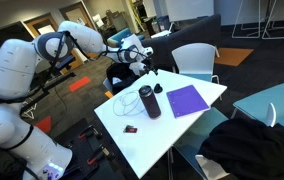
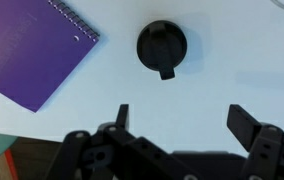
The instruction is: Pick up the black lid from the table and put it on the bottle.
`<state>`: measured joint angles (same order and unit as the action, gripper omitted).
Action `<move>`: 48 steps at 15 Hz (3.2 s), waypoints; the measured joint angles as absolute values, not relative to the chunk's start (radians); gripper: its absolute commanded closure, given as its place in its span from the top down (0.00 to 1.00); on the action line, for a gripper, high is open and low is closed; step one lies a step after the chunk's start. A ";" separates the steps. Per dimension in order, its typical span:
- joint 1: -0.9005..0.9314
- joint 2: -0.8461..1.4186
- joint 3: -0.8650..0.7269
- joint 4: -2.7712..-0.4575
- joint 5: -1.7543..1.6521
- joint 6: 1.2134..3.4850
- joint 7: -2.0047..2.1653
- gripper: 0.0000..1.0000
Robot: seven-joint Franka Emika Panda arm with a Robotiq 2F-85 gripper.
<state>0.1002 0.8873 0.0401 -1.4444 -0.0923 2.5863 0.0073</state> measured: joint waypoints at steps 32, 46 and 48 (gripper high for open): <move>0.131 1.203 0.006 -1.118 -0.092 2.425 0.011 0.20; 0.143 1.110 -0.007 -1.094 -0.093 2.277 0.108 0.06; 0.147 1.051 -0.016 -1.098 -0.093 2.194 0.149 0.06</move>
<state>0.1468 1.0506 -0.0156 -1.0984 -0.0928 2.1942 0.1491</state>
